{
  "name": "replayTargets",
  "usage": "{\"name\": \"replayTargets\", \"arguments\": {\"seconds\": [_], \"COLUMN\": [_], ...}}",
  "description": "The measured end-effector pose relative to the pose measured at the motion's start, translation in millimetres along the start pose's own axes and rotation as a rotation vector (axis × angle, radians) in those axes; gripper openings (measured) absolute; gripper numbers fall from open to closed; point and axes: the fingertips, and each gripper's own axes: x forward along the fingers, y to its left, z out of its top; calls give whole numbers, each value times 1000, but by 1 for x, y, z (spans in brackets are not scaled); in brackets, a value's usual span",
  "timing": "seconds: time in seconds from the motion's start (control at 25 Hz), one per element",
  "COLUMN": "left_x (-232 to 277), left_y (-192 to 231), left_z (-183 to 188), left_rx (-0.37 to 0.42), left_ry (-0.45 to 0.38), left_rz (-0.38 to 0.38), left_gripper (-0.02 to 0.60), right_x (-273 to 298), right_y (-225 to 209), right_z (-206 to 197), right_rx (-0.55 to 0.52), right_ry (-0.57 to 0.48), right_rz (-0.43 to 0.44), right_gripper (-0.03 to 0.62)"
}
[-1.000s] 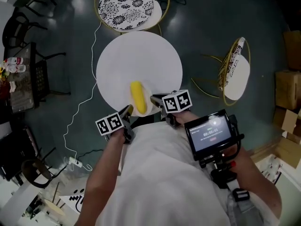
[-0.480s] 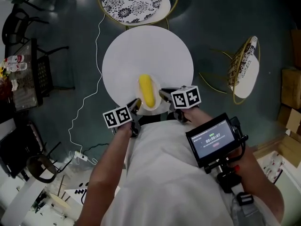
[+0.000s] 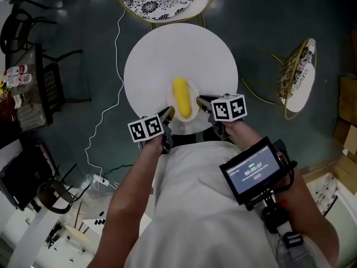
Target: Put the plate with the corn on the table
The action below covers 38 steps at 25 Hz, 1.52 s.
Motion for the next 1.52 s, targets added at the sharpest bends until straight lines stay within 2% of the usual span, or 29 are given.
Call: {"name": "replayTargets", "arguments": {"seconds": [0.52, 0.92, 1.24, 1.52], "left_x": [16, 26, 41, 44], "left_y": [-10, -20, -27, 5], "left_z": [20, 36, 56, 81], "left_rx": [53, 55, 62, 60], "left_ry": [25, 5, -11, -18], "left_rz": [2, -6, 4, 22], "left_gripper": [39, 38, 39, 40], "right_x": [-3, -6, -10, 27], "right_y": [-17, -23, -38, -34], "right_z": [15, 37, 56, 73], "right_rx": [35, 36, 14, 10], "right_ry": [-47, -86, -102, -117], "right_rz": [-28, -21, -61, -87], "right_gripper": [38, 38, 38, 38]}}
